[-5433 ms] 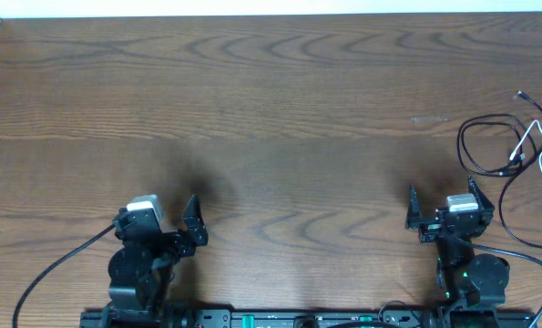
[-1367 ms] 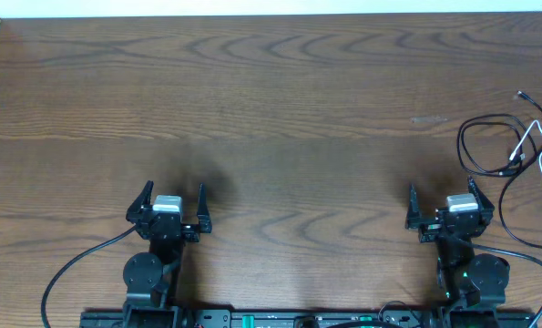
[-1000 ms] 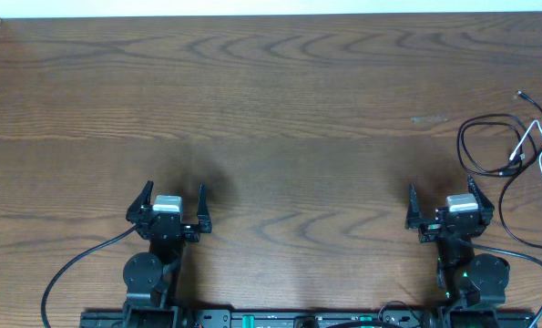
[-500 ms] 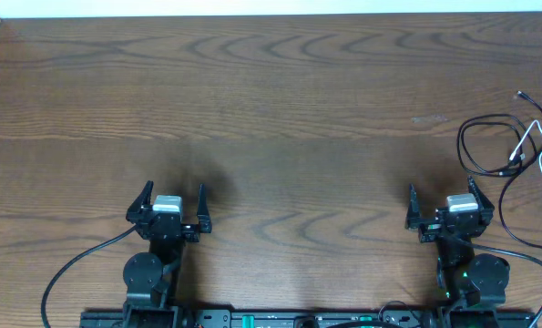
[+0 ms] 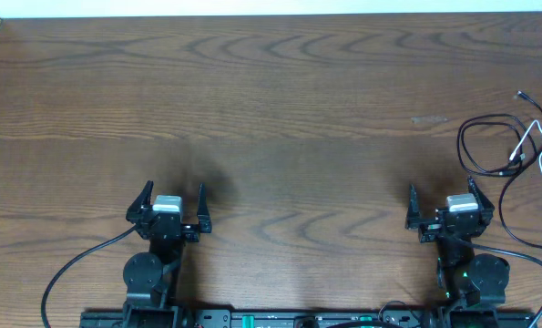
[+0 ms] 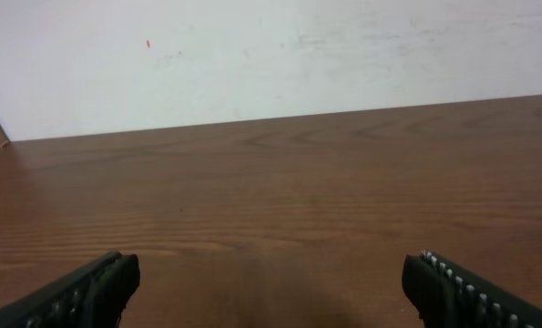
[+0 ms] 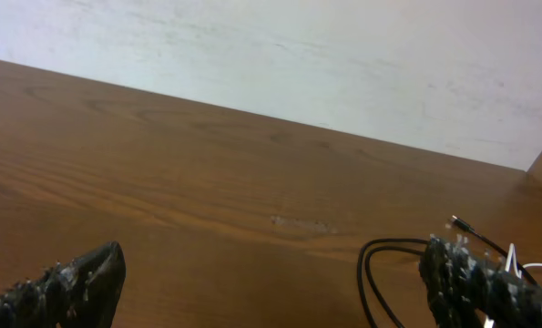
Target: Untangle cables
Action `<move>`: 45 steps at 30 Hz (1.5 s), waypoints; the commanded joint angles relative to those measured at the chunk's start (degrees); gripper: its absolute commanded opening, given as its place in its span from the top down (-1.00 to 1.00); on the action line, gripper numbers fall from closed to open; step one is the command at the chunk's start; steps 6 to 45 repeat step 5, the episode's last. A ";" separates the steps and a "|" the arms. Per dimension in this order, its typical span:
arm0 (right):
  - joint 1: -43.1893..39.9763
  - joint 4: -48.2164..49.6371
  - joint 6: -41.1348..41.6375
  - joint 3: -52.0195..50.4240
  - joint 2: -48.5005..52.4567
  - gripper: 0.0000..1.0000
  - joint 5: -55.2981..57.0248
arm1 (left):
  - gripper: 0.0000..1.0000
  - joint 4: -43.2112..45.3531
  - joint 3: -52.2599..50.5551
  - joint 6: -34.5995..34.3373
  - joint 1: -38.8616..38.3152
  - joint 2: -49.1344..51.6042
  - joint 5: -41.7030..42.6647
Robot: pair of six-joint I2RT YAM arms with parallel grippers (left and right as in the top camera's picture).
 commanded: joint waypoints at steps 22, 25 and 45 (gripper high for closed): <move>-0.44 -0.22 -0.39 -0.07 -0.35 -0.99 0.00 | -0.96 -2.82 -0.44 -0.04 0.35 -0.35 -0.79; -0.44 -0.22 -0.39 -0.07 -0.35 -0.99 0.00 | -0.96 -2.82 -0.44 -0.04 0.35 -0.35 -0.79; -0.44 -0.22 -0.39 -0.07 -0.35 -0.99 0.00 | -0.96 -2.82 -0.44 -0.04 0.35 -0.35 -0.79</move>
